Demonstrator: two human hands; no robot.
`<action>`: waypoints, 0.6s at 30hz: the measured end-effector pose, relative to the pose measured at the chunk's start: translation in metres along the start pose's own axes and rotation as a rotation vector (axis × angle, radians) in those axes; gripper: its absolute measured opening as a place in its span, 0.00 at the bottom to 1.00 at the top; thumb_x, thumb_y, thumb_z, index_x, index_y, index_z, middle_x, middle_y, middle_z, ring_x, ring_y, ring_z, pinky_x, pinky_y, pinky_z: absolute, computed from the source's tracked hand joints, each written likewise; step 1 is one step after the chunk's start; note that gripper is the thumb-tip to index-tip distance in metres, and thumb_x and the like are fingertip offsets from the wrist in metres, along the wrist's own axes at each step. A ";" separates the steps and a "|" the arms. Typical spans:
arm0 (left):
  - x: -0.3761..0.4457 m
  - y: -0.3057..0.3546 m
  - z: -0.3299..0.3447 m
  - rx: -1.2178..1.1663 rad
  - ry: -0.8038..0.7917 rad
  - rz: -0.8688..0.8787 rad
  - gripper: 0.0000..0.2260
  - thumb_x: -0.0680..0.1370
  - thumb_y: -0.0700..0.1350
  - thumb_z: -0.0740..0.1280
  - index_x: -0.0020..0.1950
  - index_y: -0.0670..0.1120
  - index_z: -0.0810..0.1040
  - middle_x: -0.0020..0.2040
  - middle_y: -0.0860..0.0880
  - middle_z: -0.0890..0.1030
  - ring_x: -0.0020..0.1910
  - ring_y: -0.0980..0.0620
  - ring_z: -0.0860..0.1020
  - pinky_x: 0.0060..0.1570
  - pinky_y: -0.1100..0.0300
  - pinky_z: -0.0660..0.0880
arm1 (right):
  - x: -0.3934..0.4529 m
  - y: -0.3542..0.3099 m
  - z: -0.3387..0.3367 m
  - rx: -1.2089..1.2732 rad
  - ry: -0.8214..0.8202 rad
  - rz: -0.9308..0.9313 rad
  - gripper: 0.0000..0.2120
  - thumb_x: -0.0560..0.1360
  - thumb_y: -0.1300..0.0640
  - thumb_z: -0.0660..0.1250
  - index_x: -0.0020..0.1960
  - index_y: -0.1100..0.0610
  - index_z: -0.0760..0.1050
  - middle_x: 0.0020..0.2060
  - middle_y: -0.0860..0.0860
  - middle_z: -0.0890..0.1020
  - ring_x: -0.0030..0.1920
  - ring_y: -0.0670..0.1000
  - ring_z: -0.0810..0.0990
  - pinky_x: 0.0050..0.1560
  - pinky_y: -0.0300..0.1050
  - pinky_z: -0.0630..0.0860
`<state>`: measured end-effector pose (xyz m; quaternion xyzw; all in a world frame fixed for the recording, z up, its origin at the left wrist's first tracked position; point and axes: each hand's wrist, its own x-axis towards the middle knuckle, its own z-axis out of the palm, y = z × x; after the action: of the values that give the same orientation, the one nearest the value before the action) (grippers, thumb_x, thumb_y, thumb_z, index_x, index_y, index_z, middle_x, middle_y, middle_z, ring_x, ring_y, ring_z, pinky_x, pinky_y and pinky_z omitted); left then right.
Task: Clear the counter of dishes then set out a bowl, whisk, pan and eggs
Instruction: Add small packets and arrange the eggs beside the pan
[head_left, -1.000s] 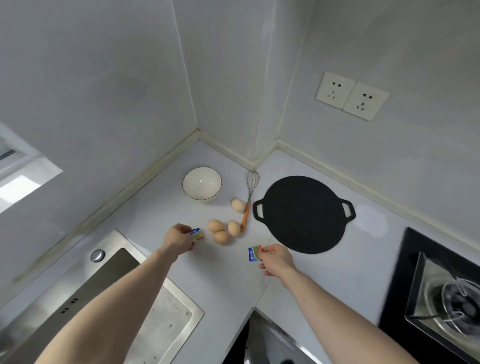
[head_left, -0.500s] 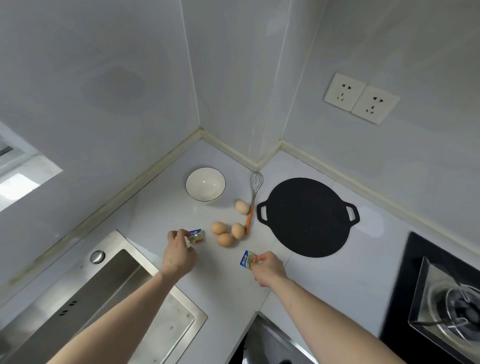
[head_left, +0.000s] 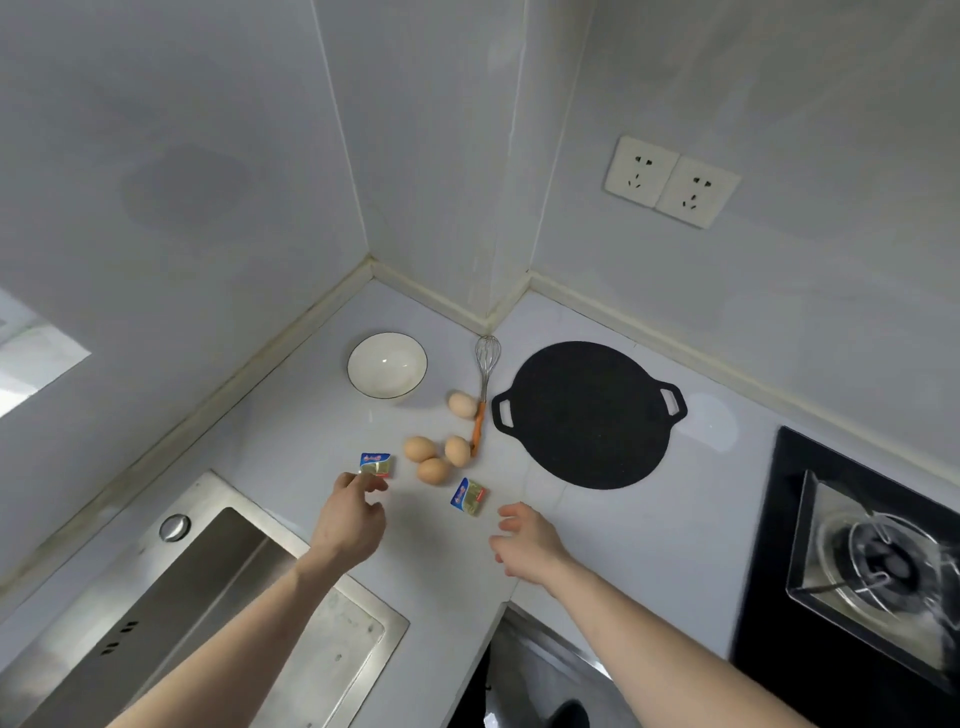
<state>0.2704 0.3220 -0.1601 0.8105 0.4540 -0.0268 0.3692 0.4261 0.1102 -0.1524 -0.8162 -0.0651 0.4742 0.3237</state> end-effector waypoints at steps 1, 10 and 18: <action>-0.006 0.006 -0.002 -0.038 0.013 0.044 0.14 0.77 0.37 0.62 0.56 0.51 0.78 0.60 0.50 0.74 0.42 0.53 0.80 0.46 0.55 0.78 | -0.007 0.000 -0.003 0.003 0.016 -0.015 0.24 0.74 0.58 0.69 0.70 0.51 0.72 0.64 0.50 0.78 0.57 0.56 0.83 0.46 0.47 0.81; -0.072 0.076 0.024 -0.123 -0.132 0.324 0.11 0.78 0.38 0.66 0.54 0.54 0.79 0.57 0.59 0.73 0.45 0.64 0.78 0.37 0.73 0.70 | -0.099 0.038 -0.055 0.005 0.184 -0.140 0.22 0.78 0.54 0.68 0.71 0.45 0.70 0.65 0.40 0.76 0.49 0.43 0.83 0.53 0.40 0.80; -0.135 0.177 0.058 0.068 -0.311 0.758 0.12 0.78 0.43 0.67 0.55 0.61 0.76 0.57 0.64 0.71 0.50 0.63 0.78 0.45 0.62 0.78 | -0.202 0.108 -0.111 0.197 0.403 -0.191 0.21 0.79 0.54 0.69 0.70 0.43 0.71 0.65 0.36 0.75 0.52 0.37 0.82 0.44 0.26 0.74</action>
<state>0.3419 0.1333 -0.0499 0.9184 0.0609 -0.0259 0.3901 0.3852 -0.1094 -0.0301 -0.8489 -0.0295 0.2731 0.4516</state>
